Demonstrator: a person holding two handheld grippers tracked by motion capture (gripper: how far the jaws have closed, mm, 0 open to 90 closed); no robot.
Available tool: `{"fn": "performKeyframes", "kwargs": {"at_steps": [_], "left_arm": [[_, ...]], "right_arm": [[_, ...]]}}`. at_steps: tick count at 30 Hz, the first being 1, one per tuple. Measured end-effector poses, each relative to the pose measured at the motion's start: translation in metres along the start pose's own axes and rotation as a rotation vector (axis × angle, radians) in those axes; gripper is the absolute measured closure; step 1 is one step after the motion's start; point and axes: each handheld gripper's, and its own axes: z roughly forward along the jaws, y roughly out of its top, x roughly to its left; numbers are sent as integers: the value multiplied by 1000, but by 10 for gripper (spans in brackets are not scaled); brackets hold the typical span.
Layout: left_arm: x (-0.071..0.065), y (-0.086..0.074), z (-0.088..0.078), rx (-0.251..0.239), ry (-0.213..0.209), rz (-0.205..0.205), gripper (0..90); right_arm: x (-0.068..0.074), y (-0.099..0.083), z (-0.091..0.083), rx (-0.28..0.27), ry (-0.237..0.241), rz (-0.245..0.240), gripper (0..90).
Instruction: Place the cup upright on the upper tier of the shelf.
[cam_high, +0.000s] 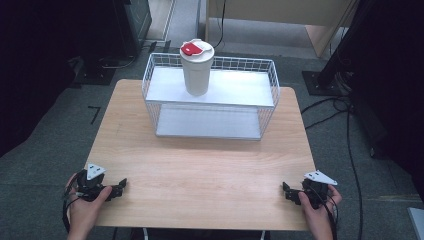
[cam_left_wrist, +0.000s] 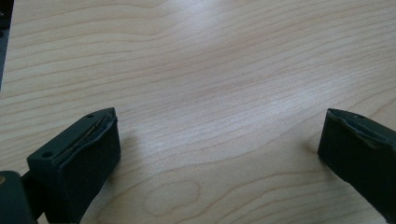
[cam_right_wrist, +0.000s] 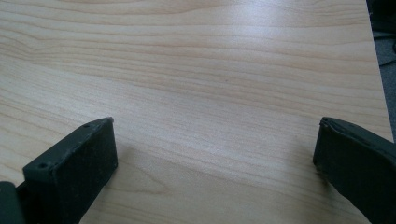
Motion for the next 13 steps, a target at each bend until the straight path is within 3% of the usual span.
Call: {"fn": "performKeyframes", "kwargs": {"at_steps": [7, 13], "left_arm": [[-4, 1, 1, -1, 34, -39, 0], [-4, 1, 1, -1, 34, -39, 0]], "right_arm": [[4, -1, 0, -3, -38, 36, 0], [6, 0, 0, -1, -21, 22, 0]]}}
